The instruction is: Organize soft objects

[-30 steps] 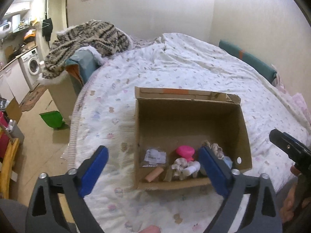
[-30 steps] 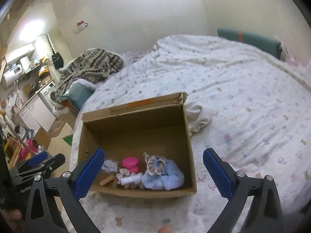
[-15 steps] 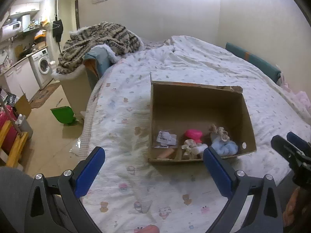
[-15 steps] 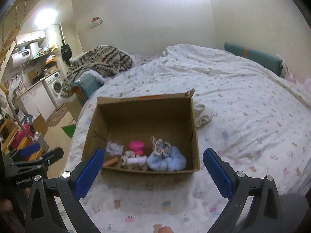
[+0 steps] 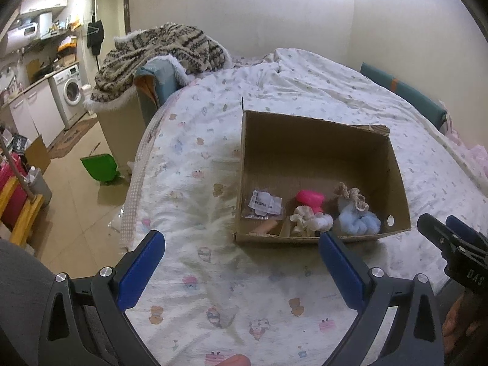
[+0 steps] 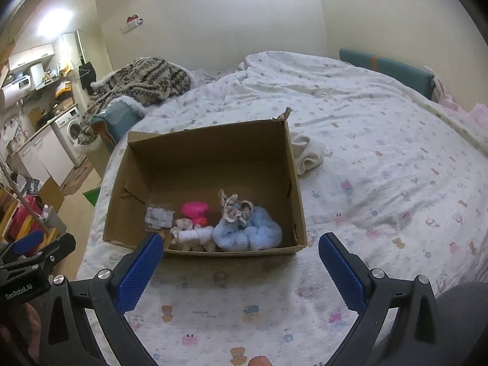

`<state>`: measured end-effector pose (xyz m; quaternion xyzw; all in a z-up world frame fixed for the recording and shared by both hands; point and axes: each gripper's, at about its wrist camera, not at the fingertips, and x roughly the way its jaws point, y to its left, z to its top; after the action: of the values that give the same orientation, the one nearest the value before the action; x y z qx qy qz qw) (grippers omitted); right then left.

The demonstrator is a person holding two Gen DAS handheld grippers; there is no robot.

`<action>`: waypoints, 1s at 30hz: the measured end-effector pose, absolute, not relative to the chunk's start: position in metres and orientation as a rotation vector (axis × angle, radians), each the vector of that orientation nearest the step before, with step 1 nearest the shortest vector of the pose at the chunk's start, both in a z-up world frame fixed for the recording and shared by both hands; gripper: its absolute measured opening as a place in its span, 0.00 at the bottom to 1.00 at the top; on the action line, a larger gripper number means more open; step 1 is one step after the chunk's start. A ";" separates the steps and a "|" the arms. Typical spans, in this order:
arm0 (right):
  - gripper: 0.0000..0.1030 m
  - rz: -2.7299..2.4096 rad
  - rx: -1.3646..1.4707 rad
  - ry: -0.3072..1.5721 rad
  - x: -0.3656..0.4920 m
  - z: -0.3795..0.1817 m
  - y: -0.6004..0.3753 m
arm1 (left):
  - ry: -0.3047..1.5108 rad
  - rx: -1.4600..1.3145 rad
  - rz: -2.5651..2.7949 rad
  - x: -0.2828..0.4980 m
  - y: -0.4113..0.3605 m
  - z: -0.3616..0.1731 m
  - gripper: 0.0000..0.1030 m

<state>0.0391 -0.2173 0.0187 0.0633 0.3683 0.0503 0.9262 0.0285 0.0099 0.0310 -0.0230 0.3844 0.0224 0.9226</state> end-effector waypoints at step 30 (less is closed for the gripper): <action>1.00 0.103 0.117 0.758 0.039 0.017 -0.215 | 0.813 -0.065 0.040 0.032 0.011 0.026 0.98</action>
<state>0.0387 -0.2152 0.0167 0.0573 0.3697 0.0500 0.9260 0.0323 0.0113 0.0257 -0.0314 0.3951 0.0196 0.9179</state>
